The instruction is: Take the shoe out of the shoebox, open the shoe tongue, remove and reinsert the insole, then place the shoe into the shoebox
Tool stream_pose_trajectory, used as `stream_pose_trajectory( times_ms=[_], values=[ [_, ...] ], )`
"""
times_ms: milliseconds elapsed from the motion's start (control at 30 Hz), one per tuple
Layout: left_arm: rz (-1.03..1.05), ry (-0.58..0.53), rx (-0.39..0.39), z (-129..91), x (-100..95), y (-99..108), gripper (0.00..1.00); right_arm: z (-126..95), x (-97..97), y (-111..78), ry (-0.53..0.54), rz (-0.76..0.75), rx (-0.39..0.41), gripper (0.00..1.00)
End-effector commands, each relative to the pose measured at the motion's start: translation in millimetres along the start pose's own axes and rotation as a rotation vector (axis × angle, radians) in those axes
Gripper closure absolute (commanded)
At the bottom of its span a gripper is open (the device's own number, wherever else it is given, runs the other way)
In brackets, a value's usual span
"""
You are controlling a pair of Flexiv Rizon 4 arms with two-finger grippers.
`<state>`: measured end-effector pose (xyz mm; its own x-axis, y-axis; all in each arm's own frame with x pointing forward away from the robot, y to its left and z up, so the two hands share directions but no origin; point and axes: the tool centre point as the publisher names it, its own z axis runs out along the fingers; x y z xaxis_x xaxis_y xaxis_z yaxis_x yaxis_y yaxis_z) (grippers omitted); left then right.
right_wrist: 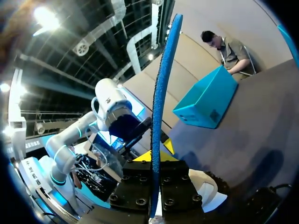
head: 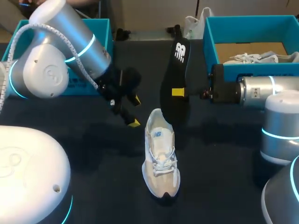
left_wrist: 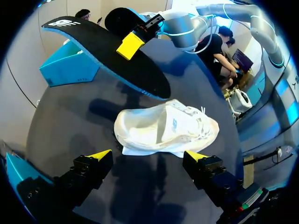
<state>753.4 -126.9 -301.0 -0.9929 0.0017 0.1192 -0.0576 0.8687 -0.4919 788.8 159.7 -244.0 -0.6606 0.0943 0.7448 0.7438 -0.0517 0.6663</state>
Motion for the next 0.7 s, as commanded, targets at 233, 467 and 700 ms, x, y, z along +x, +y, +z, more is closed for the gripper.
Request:
stream_pose_trajectory(
  times_ms=[233,467,700],
  values=[
    [0.069,-0.002,0.004,29,-2.3,7,0.0,15,-3.5,5.1,-0.004,-0.029,0.038,1.0],
    [0.104,0.024,-0.06,44,3.0,15,0.0,26,-6.8,5.0,0.018,-0.055,0.054,1.0],
    [0.074,0.064,-0.102,51,2.5,20,0.0,33,-11.0,1.6,0.035,-0.089,0.06,1.0]
  ],
)
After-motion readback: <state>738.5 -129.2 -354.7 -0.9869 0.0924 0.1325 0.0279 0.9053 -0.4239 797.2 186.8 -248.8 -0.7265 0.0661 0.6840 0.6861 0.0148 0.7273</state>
